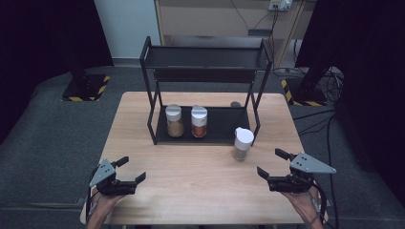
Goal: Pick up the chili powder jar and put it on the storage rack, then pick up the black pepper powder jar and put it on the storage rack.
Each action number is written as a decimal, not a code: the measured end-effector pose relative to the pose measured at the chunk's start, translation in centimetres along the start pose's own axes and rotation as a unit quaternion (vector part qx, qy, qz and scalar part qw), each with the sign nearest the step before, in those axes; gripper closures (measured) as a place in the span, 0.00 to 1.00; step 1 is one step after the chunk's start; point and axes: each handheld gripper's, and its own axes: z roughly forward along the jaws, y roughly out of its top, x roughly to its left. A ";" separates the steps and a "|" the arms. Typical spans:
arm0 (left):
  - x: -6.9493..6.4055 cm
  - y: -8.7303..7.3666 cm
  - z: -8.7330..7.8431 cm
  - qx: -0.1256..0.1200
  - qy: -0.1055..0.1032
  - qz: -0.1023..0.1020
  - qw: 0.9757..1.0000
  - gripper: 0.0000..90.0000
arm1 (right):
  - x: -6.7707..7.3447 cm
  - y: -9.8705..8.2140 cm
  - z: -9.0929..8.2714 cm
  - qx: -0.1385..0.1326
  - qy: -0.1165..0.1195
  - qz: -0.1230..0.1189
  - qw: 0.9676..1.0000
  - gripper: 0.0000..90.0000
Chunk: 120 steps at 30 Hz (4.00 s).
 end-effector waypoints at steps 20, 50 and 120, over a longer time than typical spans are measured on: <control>-0.8 0.1 -0.3 0.001 0.000 0.007 1.000 0.04 | -0.3 -4.4 1.0 0.018 -0.020 0.017 0.999 0.10; -0.8 -0.1 -0.5 -0.007 0.001 0.015 1.000 0.04 | -0.6 -5.7 1.2 0.017 -0.035 0.032 0.999 0.10; -0.6 -0.2 -0.5 -0.008 0.000 0.010 1.000 0.04 | -2.2 1.6 -1.3 0.006 -0.033 0.037 0.999 0.06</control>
